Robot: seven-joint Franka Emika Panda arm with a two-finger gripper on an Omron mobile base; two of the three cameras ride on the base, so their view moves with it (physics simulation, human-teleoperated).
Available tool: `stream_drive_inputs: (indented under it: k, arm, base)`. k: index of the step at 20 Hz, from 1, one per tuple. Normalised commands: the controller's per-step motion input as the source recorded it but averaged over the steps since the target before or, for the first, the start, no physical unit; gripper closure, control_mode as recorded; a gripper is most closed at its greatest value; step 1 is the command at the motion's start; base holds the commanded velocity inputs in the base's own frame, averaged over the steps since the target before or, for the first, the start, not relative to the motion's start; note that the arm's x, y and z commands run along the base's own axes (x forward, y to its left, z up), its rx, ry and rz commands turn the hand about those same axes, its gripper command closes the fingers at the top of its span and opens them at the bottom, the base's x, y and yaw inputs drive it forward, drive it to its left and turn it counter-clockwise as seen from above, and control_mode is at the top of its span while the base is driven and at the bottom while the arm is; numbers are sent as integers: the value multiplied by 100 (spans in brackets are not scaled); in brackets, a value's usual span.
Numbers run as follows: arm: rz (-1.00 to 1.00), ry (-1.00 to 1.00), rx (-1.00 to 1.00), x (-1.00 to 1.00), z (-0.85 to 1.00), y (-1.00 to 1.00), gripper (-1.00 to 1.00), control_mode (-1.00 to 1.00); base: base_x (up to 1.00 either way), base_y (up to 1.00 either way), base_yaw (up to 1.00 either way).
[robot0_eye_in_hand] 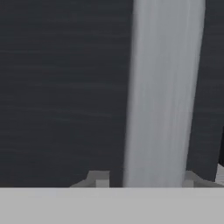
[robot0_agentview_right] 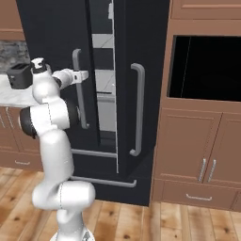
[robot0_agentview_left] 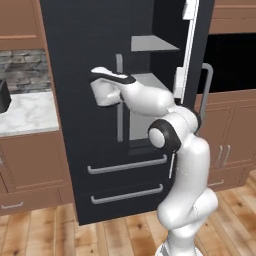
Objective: Place one of the steaks on the plate and the other in the bowl. Then place the bowl in the fridge.
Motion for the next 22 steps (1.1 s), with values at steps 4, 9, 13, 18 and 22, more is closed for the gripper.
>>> stream_drive_inputs:
  k: [4,9,13,18,22]
  arm:
    - [29,13,0,-100,1,100,100,-100]
    - [13,15,0,-100,0,100,100,-100]
    - [4,11,3,-100,0,100,100,-100]
    - [0,6,8,-100,-4,100,100,-100]
    - [0,1,5,-100,-39,100,100,-100]
  base:
    - [0,0,0]
    - [0,0,0]
    - [0,0,0]
    - [0,0,0]
    - [0,0,0]
